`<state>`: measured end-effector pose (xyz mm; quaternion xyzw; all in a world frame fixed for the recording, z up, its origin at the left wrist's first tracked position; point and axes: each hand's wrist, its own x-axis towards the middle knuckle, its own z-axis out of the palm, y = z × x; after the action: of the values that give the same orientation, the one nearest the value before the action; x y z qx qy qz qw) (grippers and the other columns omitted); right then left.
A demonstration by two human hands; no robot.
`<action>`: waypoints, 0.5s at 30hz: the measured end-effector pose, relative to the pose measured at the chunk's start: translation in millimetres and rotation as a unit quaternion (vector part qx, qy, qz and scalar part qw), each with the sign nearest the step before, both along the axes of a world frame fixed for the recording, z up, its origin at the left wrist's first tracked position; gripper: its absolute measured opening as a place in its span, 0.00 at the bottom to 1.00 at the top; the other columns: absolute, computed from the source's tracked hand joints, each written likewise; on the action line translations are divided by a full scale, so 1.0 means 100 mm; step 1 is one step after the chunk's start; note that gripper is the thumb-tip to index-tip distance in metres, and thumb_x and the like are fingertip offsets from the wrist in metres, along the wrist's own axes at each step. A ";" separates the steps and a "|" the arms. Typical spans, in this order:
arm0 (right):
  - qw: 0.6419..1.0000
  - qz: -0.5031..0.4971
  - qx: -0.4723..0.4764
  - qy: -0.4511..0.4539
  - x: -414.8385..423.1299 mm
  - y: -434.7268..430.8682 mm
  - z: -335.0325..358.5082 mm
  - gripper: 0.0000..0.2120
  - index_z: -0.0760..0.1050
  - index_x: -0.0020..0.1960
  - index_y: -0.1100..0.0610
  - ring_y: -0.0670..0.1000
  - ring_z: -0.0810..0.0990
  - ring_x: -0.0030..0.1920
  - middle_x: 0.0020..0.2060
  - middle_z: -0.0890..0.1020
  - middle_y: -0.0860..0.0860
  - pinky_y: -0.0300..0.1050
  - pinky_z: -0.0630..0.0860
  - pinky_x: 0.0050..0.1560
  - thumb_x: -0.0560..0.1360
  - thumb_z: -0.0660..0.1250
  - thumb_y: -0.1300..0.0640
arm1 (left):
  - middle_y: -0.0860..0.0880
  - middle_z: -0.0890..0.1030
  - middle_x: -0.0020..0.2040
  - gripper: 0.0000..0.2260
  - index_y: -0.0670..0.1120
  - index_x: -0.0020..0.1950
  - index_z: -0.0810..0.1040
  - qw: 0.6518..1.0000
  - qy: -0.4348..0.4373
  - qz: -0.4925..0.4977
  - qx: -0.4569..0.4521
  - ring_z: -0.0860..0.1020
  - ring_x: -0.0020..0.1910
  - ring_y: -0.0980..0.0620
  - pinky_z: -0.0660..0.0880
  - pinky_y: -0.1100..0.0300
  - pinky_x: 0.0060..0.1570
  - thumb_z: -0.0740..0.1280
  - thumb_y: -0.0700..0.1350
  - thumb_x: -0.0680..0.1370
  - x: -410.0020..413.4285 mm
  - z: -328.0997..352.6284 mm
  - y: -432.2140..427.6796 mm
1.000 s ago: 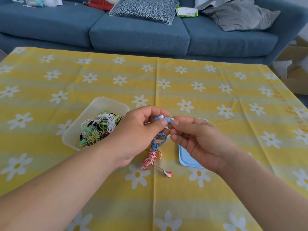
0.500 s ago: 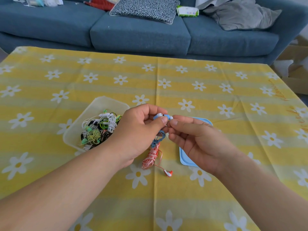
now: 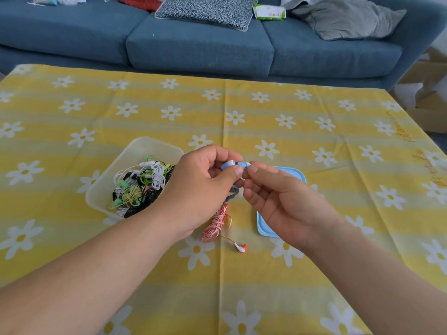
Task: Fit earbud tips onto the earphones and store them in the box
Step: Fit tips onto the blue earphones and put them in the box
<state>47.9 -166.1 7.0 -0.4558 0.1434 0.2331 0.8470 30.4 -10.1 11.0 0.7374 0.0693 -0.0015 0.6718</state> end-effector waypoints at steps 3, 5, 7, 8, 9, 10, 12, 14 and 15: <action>1.000 0.006 -0.004 -0.007 0.01 -0.03 -0.01 0.06 0.81 0.47 0.63 0.49 0.85 0.35 0.39 0.83 0.57 0.38 0.82 0.39 0.70 0.72 0.66 | 0.48 0.87 0.42 0.06 0.48 0.51 0.84 1.000 0.002 -0.007 -0.007 0.86 0.39 0.58 0.78 0.69 0.38 0.71 0.37 0.79 0.00 0.01 0.00; 0.999 0.023 -0.009 -0.020 0.03 -0.08 -0.02 0.08 0.81 0.47 0.63 0.49 0.85 0.35 0.40 0.82 0.58 0.38 0.82 0.39 0.68 0.73 0.65 | 0.48 0.88 0.43 0.06 0.48 0.51 0.83 1.000 0.001 -0.016 -0.008 0.87 0.41 0.56 0.80 0.67 0.39 0.71 0.37 0.79 0.00 0.01 0.00; 0.998 0.045 -0.023 -0.035 0.04 -0.12 -0.03 0.09 0.81 0.49 0.64 0.49 0.84 0.36 0.41 0.83 0.59 0.39 0.82 0.40 0.68 0.73 0.64 | 0.48 0.88 0.43 0.06 0.48 0.51 0.83 1.000 0.003 -0.027 -0.006 0.87 0.41 0.57 0.79 0.67 0.39 0.71 0.37 0.80 0.00 0.01 0.00; 0.997 0.053 -0.031 -0.042 0.05 -0.15 -0.04 0.11 0.81 0.50 0.65 0.50 0.84 0.36 0.42 0.83 0.60 0.40 0.82 0.40 0.68 0.73 0.64 | 0.49 0.88 0.43 0.06 0.48 0.51 0.83 0.999 0.006 -0.032 -0.008 0.86 0.41 0.57 0.79 0.67 0.39 0.70 0.37 0.80 0.00 0.01 0.00; 0.996 0.059 -0.038 -0.048 0.05 -0.16 -0.04 0.12 0.81 0.51 0.65 0.50 0.83 0.37 0.42 0.83 0.60 0.40 0.82 0.40 0.68 0.73 0.63 | 0.49 0.88 0.43 0.06 0.47 0.52 0.83 0.999 0.009 -0.037 -0.011 0.87 0.41 0.57 0.79 0.67 0.40 0.70 0.37 0.80 0.00 0.01 0.00; 0.996 0.063 -0.045 -0.054 0.05 -0.17 -0.05 0.13 0.81 0.52 0.66 0.50 0.83 0.37 0.42 0.83 0.60 0.40 0.82 0.39 0.69 0.73 0.63 | 0.49 0.88 0.43 0.06 0.47 0.52 0.83 0.999 0.013 -0.042 -0.013 0.87 0.41 0.56 0.80 0.66 0.41 0.70 0.37 0.80 0.00 0.01 0.00; 0.994 0.072 -0.056 -0.066 0.05 -0.19 -0.06 0.11 0.80 0.52 0.66 0.50 0.83 0.37 0.41 0.82 0.59 0.40 0.81 0.39 0.71 0.72 0.64 | 0.49 0.88 0.43 0.06 0.47 0.53 0.83 0.999 0.015 -0.047 -0.014 0.87 0.42 0.54 0.81 0.65 0.42 0.70 0.37 0.80 -0.01 0.01 0.01; 0.991 0.082 -0.072 -0.077 0.05 -0.19 -0.06 0.05 0.80 0.50 0.66 0.49 0.82 0.36 0.41 0.82 0.59 0.40 0.80 0.38 0.75 0.70 0.65 | 0.49 0.88 0.42 0.06 0.47 0.53 0.83 0.999 0.016 -0.047 -0.010 0.87 0.42 0.54 0.81 0.65 0.42 0.70 0.38 0.80 -0.01 0.00 -0.01; 0.990 0.085 -0.079 -0.082 0.05 -0.19 -0.06 0.03 0.80 0.49 0.65 0.49 0.81 0.37 0.40 0.81 0.58 0.40 0.80 0.38 0.76 0.69 0.65 | 0.48 0.88 0.42 0.06 0.47 0.52 0.83 0.999 0.016 -0.045 -0.009 0.87 0.42 0.54 0.81 0.65 0.42 0.70 0.37 0.80 -0.01 -0.01 -0.02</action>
<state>53.0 -185.3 0.5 -0.5493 0.0516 0.2540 0.7944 29.3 -11.7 10.1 0.7334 0.0468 -0.0443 0.6767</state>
